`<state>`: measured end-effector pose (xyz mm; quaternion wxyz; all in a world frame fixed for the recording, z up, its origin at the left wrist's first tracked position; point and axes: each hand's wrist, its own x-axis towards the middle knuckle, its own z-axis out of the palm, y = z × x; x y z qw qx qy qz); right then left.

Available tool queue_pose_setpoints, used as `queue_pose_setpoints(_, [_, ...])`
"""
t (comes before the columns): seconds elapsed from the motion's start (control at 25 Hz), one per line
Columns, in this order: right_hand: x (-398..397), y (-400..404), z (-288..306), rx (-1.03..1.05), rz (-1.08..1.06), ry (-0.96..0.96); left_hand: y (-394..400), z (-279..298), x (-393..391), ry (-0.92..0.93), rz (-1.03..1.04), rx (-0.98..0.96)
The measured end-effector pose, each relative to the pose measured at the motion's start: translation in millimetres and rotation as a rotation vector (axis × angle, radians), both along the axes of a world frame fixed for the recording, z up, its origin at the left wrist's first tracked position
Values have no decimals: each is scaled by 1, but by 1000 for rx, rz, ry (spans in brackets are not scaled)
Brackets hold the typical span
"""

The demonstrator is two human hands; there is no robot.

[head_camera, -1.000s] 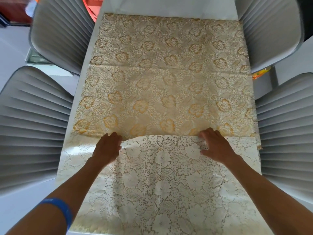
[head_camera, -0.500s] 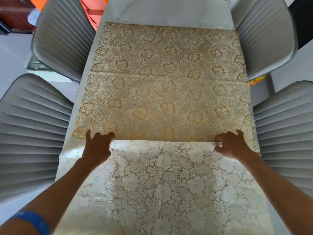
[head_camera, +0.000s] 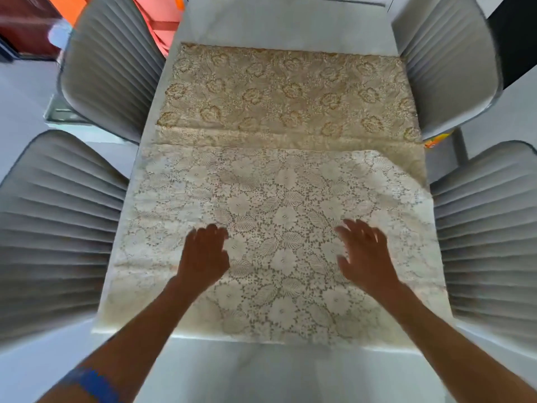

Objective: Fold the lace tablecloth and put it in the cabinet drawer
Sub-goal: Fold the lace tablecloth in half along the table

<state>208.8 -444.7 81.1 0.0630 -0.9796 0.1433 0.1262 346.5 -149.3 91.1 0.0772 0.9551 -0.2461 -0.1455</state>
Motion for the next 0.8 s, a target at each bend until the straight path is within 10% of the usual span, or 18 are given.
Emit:
queue_pose_setpoints(0.48, [-141,93,-40,-187,177,269,67,-54,-141,64,-422,353])
queue_pose_setpoints(0.8, [-171,110,-29,57,324,709,74,-17,-164,620,-465,512])
